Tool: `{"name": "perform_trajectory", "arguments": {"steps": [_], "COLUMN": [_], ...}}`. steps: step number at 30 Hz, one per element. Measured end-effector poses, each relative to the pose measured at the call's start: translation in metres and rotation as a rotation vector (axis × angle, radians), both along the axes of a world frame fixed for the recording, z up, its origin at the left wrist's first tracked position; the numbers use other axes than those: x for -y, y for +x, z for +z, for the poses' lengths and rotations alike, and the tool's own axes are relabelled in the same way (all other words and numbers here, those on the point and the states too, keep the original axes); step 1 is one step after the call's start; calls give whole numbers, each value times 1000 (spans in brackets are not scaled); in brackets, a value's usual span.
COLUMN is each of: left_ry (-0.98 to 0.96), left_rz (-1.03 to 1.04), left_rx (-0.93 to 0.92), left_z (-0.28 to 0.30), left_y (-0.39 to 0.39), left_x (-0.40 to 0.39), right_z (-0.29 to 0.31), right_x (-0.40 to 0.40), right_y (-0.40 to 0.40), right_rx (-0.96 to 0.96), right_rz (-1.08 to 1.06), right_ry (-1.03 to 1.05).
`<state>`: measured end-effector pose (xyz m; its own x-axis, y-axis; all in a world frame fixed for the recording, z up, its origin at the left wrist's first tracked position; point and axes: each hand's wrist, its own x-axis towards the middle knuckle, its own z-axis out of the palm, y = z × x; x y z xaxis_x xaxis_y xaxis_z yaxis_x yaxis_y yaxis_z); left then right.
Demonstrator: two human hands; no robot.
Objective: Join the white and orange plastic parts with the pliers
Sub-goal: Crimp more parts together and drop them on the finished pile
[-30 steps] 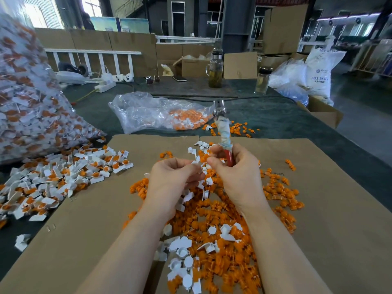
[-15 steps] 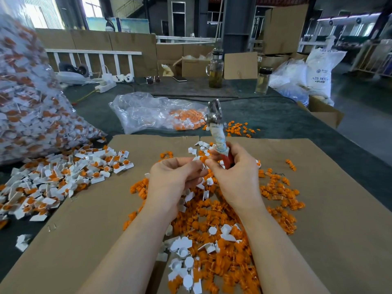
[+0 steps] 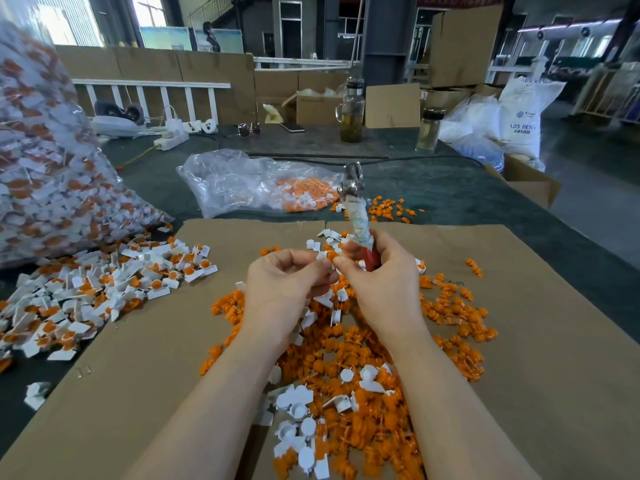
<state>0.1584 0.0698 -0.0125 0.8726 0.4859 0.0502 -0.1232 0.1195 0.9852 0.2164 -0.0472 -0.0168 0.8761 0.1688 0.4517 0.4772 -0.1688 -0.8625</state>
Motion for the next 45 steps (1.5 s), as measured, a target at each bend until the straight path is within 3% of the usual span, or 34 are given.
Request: {"name": "perform_trajectory", "arguments": {"steps": [21, 28, 35, 42, 45], "left_ry": [117, 151, 98, 83, 145], "left_rz": [87, 135, 124, 133, 148], "left_rx": [63, 50, 135, 189, 148], "left_z": [-2, -2, 0, 2, 1], "left_y": [1, 2, 0, -2, -2], "left_x": [3, 1, -5, -10, -8], "right_z": [4, 7, 9, 10, 9], "right_x": [0, 10, 34, 39, 33], "right_y": [-4, 1, 8, 10, 8], "right_rx": [33, -113, -276, -316, -220], "right_rz": [-16, 172, 393, 408, 310], "right_ry": [-23, -35, -279, -451, -364]}}
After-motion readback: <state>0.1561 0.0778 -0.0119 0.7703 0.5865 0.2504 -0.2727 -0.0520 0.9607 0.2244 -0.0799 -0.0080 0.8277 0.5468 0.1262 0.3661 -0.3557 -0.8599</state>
